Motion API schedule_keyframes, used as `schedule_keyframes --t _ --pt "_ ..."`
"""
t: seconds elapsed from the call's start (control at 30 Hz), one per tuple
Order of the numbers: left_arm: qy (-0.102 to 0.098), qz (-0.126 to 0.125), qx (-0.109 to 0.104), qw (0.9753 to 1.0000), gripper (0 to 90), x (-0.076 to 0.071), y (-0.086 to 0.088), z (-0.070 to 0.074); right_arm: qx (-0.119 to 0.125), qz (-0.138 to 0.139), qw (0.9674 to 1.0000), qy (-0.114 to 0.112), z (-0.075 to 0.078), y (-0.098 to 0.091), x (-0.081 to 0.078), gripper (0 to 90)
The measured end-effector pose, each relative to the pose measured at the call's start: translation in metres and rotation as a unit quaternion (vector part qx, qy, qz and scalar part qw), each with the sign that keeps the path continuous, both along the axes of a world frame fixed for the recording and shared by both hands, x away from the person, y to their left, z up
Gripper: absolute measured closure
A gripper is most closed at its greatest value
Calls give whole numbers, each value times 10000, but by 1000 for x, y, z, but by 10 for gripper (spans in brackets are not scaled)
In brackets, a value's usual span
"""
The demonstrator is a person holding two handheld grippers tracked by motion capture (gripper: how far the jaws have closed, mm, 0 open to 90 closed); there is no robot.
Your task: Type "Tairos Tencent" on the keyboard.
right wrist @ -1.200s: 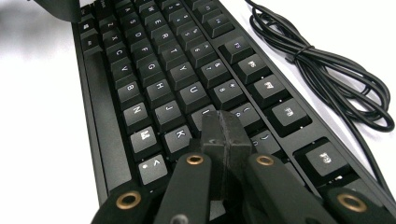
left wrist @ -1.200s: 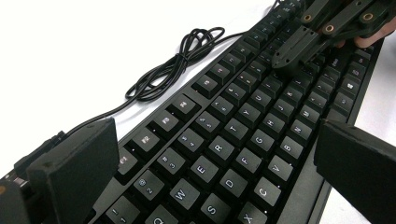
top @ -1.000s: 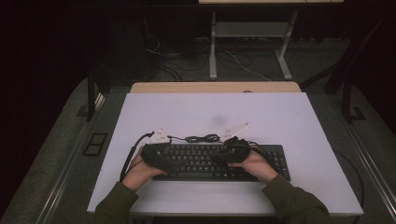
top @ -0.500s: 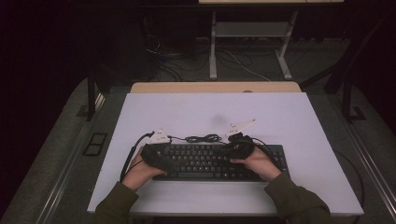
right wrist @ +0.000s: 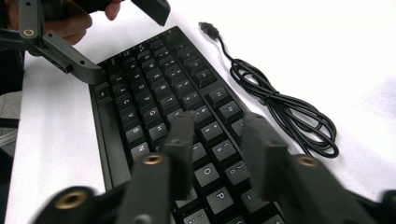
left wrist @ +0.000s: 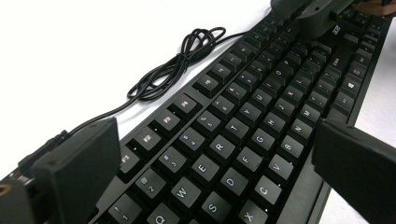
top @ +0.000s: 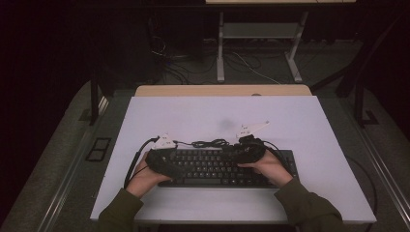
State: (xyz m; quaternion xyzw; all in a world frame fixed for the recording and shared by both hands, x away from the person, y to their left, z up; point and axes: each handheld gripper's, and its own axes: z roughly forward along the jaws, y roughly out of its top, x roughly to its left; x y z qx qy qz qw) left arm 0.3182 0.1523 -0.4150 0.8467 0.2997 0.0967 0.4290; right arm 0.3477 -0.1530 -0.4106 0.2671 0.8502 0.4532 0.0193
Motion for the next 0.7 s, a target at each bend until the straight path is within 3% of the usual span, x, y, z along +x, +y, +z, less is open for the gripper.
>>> schedule_keyframes --t 0.37,0.7 --pt "25 -59 -73 10000 242 -5 13 4 49 -173 9998 -83 0 -1 1 418" --pt "283 -118 -110 9995 683 -7 27 0 51 -227 9997 -88 0 -3 2 404"
